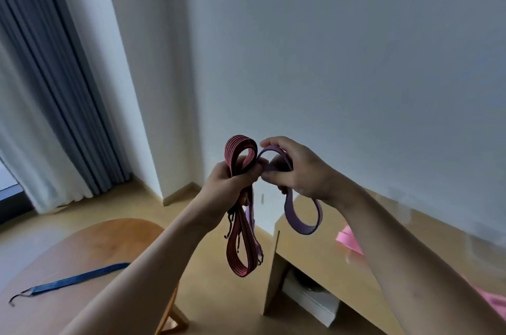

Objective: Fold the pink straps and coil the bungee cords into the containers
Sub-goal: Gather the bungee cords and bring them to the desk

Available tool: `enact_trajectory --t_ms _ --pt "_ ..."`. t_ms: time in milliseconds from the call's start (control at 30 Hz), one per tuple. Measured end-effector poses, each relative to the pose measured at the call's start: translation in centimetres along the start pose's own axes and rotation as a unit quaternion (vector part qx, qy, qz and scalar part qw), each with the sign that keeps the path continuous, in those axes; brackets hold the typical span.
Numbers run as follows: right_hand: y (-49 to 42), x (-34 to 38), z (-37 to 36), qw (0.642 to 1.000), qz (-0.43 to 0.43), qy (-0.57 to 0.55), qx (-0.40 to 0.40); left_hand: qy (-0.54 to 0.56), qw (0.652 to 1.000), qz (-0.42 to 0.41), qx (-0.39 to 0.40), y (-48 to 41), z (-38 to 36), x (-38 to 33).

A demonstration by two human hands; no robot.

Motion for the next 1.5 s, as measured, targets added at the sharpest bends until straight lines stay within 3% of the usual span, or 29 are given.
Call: enact_trajectory --t_ms 233,467,633,733,900,1067,1167,1267,1400,1500 --pt "5.1 -4.8 6.2 0.997 -0.031 0.041 -0.063 -0.068 0.991 -0.003 0.119 -1.0 -6.7 0.8" --pt "10.3 -8.7 11.1 0.968 -0.124 0.206 -0.076 -0.071 0.988 0.004 0.137 -2.8 -12.4 1.8" --pt "13.2 -9.2 14.0 0.982 -0.044 0.102 -0.151 -0.1 0.974 0.013 0.203 -3.1 -17.1 3.2" --pt "14.8 -9.7 15.6 0.977 -0.043 0.093 -0.185 -0.127 0.967 0.029 0.221 -3.1 -19.7 4.9" --pt "19.2 -13.1 20.2 0.95 -0.084 0.038 -0.299 -0.103 0.972 0.073 0.197 -3.8 -22.0 7.7" --pt "23.7 -19.6 19.8 0.933 -0.209 0.014 -0.291 -0.018 0.969 0.043 0.244 -5.9 -26.8 6.9" --pt "25.0 -21.9 17.3 0.917 -0.239 -0.072 -0.31 0.04 0.949 0.033 0.312 -6.5 -30.7 6.4" --pt "24.9 -22.7 15.5 0.906 -0.203 -0.161 -0.334 0.088 0.919 0.056 0.38 -5.8 -35.0 6.1" --pt "24.5 -22.5 14.3 0.9 -0.185 -0.191 -0.345 0.133 0.882 0.065 0.448 -4.7 -39.6 6.1" --pt "25.5 -23.0 14.3 0.863 -0.215 -0.199 -0.412 0.147 0.866 0.067 0.474 -4.6 -41.7 6.5"
Point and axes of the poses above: each hand's wrist, its own y-axis away from the middle knuckle, its own z-axis out of the back of the hand, x = y × z, the point moved 2 cm from there along -y, towards the middle knuckle, and after that the axes turned 11 degrees about -z, right-handed, at the moved point
